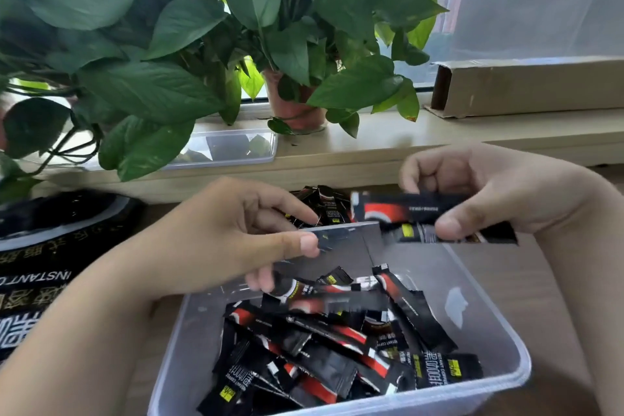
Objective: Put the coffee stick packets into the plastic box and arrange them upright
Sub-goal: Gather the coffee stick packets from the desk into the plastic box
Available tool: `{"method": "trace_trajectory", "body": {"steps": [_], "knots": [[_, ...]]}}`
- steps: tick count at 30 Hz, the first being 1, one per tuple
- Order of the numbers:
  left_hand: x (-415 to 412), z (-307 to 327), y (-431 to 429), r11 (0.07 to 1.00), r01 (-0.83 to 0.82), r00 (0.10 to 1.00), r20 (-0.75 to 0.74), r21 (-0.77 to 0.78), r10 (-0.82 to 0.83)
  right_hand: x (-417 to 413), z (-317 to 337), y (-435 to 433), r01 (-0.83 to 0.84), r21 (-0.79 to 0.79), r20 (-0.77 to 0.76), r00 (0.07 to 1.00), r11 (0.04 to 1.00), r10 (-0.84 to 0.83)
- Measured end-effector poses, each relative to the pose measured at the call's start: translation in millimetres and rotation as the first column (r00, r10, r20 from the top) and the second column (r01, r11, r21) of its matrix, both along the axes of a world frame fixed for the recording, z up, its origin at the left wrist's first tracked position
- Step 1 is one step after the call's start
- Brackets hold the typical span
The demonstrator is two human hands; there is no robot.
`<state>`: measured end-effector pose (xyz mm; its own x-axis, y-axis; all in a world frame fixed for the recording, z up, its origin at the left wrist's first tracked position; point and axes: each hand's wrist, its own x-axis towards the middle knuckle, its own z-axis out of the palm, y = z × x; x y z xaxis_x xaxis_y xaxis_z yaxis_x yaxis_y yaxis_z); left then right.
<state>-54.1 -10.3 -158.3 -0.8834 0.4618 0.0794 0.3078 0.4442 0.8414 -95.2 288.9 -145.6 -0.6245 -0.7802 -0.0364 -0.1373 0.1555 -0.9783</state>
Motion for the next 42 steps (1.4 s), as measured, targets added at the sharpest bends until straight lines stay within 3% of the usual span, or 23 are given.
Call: {"method": "trace_trajectory", "body": {"steps": [3, 7, 10, 11, 16, 19, 22, 24, 26, 28, 30, 33, 35, 39, 42], "knots": [[-11, -1, -6, 0.974, -0.214, 0.957, -0.181, 0.081, 0.225, 8, 3, -11, -0.003, 0.179, -0.071, 0.997, 0.984, 0.016], [-37, -16, -23, 0.824, -0.554, 0.758, -0.337, 0.119, 0.559, 19, 7, -23, 0.144, 0.357, -0.155, 0.983, 0.923, -0.094], [-48, -27, -30, 0.74, -0.672, 0.678, -0.401, 0.0, 0.616, 28, 11, -31, 0.372, 0.526, -0.494, 0.866, 0.765, -0.081], [-49, -29, -30, 0.733, -0.68, 0.678, -0.393, -0.014, 0.621, 32, 13, -34, 0.394, 0.569, -0.526, 0.849, 0.722, -0.049], [-56, -37, -35, 0.706, -0.7, 0.681, -0.398, -0.108, 0.614, 58, 23, -48, 0.282, 0.701, -0.333, 0.942, 0.655, -0.049], [-60, -41, -41, 0.689, -0.705, 0.684, -0.414, -0.166, 0.601, 56, 28, -44, 0.346, 0.613, -0.436, 0.898, 0.711, -0.061], [-61, -43, -43, 0.673, -0.69, 0.714, -0.406, -0.267, 0.571, 36, 21, -35, 0.489, 0.219, -0.482, 0.806, 0.844, -0.343], [-62, -45, -46, 0.683, -0.63, 0.775, -0.356, -0.37, 0.522, 8, 5, -30, 0.63, -0.045, -0.444, 0.682, 0.775, -0.58], [-62, -45, -49, 0.698, -0.517, 0.855, -0.271, -0.496, 0.442, -20, -19, -32, 0.729, -0.155, -0.4, 0.57, 0.666, -0.717], [-60, -45, -51, 0.707, -0.399, 0.914, -0.187, -0.584, 0.36, -45, -52, -34, 0.767, -0.151, -0.409, 0.526, 0.624, -0.746], [-63, -49, -55, 0.714, -0.358, 0.928, -0.143, -0.602, 0.345, -60, -81, -32, 0.779, -0.03, -0.52, 0.523, 0.627, -0.675], [-65, -51, -56, 0.75, -0.413, 0.908, -0.177, -0.516, 0.379, -66, -94, -29, 0.737, 0.229, -0.679, 0.589, 0.636, -0.439], [-67, -55, -54, 0.732, -0.495, 0.869, -0.258, -0.468, 0.423, -68, -93, -34, 0.709, 0.305, -0.716, 0.611, 0.636, -0.338], [-69, -56, -47, 0.69, -0.642, 0.759, -0.404, -0.336, 0.51, -73, -99, -46, 0.698, 0.378, -0.762, 0.607, 0.608, -0.223], [-71, -58, -47, 0.661, -0.692, 0.705, -0.467, -0.291, 0.533, -77, -102, -46, 0.709, 0.281, -0.775, 0.565, 0.647, -0.283]]}}
